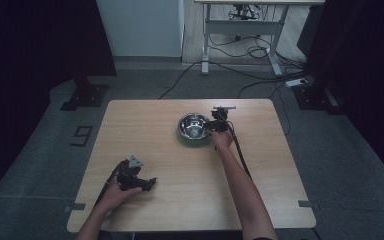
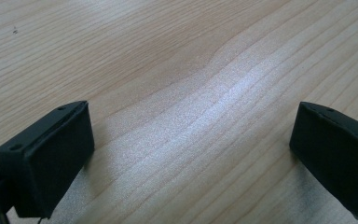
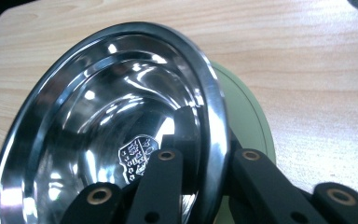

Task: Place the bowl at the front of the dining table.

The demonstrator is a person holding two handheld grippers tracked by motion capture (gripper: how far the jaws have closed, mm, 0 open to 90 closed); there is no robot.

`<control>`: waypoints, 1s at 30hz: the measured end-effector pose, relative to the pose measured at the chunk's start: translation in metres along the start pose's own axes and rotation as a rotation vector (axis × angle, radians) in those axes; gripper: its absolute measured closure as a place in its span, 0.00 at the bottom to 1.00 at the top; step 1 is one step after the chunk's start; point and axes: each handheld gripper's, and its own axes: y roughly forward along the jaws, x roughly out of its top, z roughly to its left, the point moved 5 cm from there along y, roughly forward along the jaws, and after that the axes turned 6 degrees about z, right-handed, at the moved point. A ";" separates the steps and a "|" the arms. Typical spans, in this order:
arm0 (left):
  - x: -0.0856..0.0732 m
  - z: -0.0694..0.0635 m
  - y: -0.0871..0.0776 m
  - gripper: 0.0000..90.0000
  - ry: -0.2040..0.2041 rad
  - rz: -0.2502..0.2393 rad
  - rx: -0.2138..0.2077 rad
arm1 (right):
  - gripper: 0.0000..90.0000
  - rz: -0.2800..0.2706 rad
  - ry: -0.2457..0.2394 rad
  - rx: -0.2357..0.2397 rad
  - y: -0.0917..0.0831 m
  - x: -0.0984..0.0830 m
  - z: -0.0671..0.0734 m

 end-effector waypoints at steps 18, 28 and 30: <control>0.000 0.000 0.000 0.00 0.002 -0.001 -0.001 | 0.57 -0.010 -0.056 0.061 -0.007 -0.009 -0.004; 0.001 0.000 0.001 0.00 0.005 0.000 -0.004 | 0.40 -0.129 -0.092 0.054 -0.035 -0.005 -0.002; 0.001 0.000 0.001 0.00 0.006 0.000 -0.004 | 0.39 -0.118 -0.107 0.055 -0.039 -0.005 -0.002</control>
